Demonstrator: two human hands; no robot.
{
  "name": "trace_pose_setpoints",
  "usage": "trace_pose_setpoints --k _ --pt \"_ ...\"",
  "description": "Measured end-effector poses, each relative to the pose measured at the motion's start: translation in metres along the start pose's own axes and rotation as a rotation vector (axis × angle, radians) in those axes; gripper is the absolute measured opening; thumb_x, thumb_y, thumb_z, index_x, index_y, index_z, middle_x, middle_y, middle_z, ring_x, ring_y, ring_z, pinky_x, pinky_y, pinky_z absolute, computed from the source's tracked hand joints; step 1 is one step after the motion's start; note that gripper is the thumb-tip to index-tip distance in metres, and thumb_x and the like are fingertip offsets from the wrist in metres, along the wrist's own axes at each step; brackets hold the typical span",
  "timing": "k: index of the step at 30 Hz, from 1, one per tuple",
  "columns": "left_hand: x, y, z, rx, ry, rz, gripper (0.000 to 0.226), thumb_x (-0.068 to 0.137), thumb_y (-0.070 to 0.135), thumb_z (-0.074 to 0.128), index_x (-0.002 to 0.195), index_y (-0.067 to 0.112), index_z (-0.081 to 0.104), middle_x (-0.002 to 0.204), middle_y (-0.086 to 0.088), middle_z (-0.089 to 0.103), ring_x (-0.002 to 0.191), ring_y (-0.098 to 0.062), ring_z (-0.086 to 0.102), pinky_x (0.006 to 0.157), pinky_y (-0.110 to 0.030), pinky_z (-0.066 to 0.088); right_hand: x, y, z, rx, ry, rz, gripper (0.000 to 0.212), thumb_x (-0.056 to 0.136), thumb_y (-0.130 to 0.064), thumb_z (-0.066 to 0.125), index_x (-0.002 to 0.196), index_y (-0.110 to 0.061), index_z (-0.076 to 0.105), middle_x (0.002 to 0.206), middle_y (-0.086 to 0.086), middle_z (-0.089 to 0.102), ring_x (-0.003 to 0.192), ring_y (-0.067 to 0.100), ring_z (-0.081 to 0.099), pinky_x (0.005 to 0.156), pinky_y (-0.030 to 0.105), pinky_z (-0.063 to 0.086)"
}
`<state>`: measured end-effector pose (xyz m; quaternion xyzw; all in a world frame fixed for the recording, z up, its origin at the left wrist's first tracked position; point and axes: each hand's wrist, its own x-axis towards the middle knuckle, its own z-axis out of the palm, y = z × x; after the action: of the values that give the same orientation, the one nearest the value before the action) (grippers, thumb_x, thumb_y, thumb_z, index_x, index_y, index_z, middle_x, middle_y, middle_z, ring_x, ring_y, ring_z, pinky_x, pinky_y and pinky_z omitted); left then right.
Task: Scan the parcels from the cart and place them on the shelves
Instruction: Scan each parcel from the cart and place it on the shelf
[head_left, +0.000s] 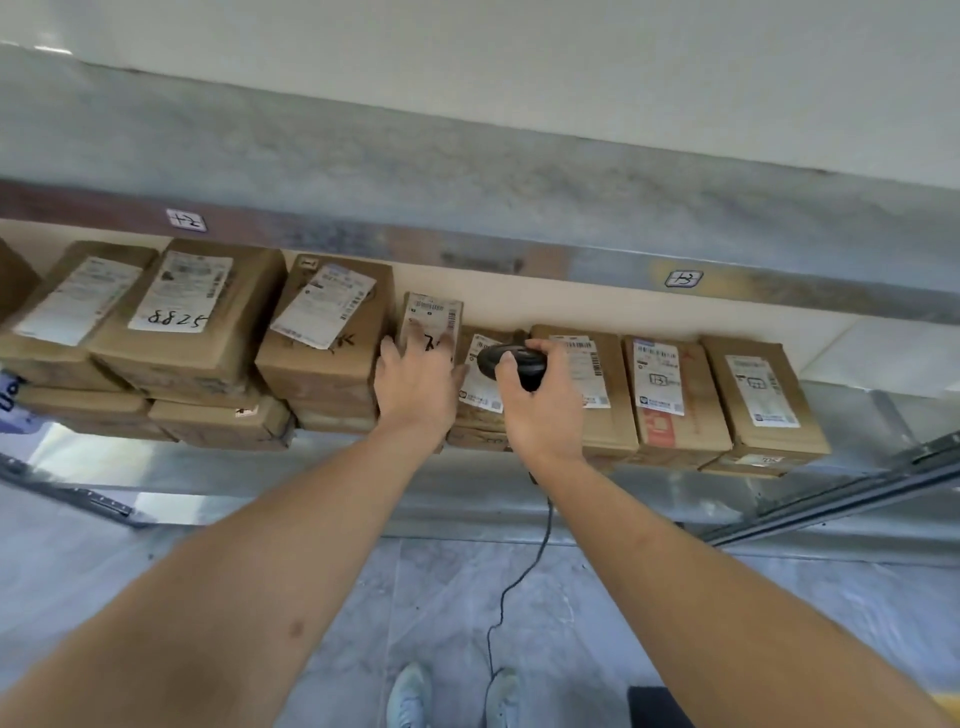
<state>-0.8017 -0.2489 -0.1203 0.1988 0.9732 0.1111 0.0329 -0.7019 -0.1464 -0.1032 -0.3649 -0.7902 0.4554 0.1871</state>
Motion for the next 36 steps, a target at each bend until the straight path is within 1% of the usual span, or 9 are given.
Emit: trace_pose_setpoints --k 2,4,6,12,20,24,29,32,36 --pt "0.007 0.002 0.002 0.053 -0.002 0.006 0.050 0.104 0.042 0.058 0.148 0.021 0.051 0.162 -0.017 0.037 0.145 -0.047 0.033 0.113 -0.052 0.038 0.005 0.002 0.001 0.002 -0.013 0.014 0.036 0.101 -0.047 0.061 0.133 -0.031 0.053 0.106 -0.014 0.066 0.096 0.010 0.064 0.085 0.027 0.047" --pt "0.011 0.002 0.004 0.088 -0.015 0.006 0.053 0.100 0.024 0.062 0.151 0.015 0.048 0.163 -0.019 0.035 0.147 -0.046 0.033 0.116 -0.051 0.037 0.007 0.005 0.001 0.008 -0.023 0.023 0.037 0.102 -0.046 0.062 0.133 -0.030 0.053 0.105 -0.015 0.065 0.095 0.007 0.062 0.084 0.024 0.044" --pt "0.014 0.000 0.005 0.108 -0.015 0.009 0.057 0.097 0.015 0.065 0.151 0.012 0.047 0.160 -0.018 0.037 0.146 -0.044 0.035 0.116 -0.050 0.038 0.007 0.005 0.000 0.016 -0.035 0.020 0.037 0.102 -0.046 0.062 0.134 -0.030 0.053 0.104 -0.015 0.065 0.094 0.007 0.062 0.083 0.024 0.045" --pt "0.012 0.003 -0.007 0.089 -0.071 0.071 0.062 0.101 0.041 0.063 0.151 0.012 0.042 0.161 -0.014 0.036 0.146 -0.040 0.037 0.113 -0.052 0.041 0.010 0.007 -0.016 0.048 -0.062 -0.016 0.033 0.101 -0.047 0.061 0.129 -0.032 0.053 0.105 -0.016 0.068 0.098 0.010 0.067 0.088 0.033 0.054" --pt "-0.026 0.023 -0.043 0.099 -0.075 0.138 0.045 0.103 0.043 0.053 0.139 0.016 0.056 0.151 -0.011 0.048 0.135 -0.037 0.048 0.106 -0.052 0.045 0.003 0.005 -0.045 0.117 -0.088 -0.092 0.033 0.101 -0.044 0.062 0.128 -0.028 0.055 0.097 -0.022 0.065 0.088 -0.003 0.060 0.088 0.030 0.050" --pt "-0.043 0.033 -0.058 0.081 -0.074 0.147 0.044 0.101 0.045 0.053 0.135 0.017 0.059 0.136 -0.010 0.055 0.126 -0.037 0.053 0.100 -0.051 0.050 -0.007 0.001 -0.067 0.145 -0.071 -0.096 0.031 0.102 -0.042 0.062 0.128 -0.026 0.056 0.096 -0.024 0.061 0.091 0.006 0.060 0.089 0.029 0.047" --pt "-0.058 0.043 -0.074 0.065 -0.068 0.210 0.050 0.101 0.046 0.053 0.142 0.018 0.058 0.139 -0.010 0.055 0.128 -0.036 0.054 0.103 -0.051 0.050 -0.028 0.003 -0.083 0.169 0.027 -0.067 0.021 0.100 -0.042 0.063 0.118 -0.035 0.053 0.103 -0.015 0.065 0.099 0.011 0.062 0.089 0.031 0.046" --pt "-0.063 0.046 -0.076 0.049 -0.052 0.285 0.050 0.101 0.043 0.054 0.143 0.017 0.058 0.145 -0.010 0.054 0.131 -0.035 0.054 0.107 -0.051 0.049 -0.045 0.005 -0.087 0.156 0.100 -0.051 0.026 0.100 -0.045 0.062 0.123 -0.034 0.055 0.103 -0.015 0.065 0.098 0.012 0.062 0.084 0.029 0.042" --pt "-0.075 0.049 -0.077 0.047 -0.050 0.426 0.050 0.101 0.044 0.055 0.142 0.017 0.060 0.143 -0.009 0.056 0.130 -0.035 0.055 0.107 -0.050 0.049 -0.078 0.006 -0.089 0.157 0.210 -0.014 0.027 0.097 -0.050 0.060 0.122 -0.042 0.051 0.099 -0.022 0.063 0.100 0.015 0.066 0.092 0.040 0.054"
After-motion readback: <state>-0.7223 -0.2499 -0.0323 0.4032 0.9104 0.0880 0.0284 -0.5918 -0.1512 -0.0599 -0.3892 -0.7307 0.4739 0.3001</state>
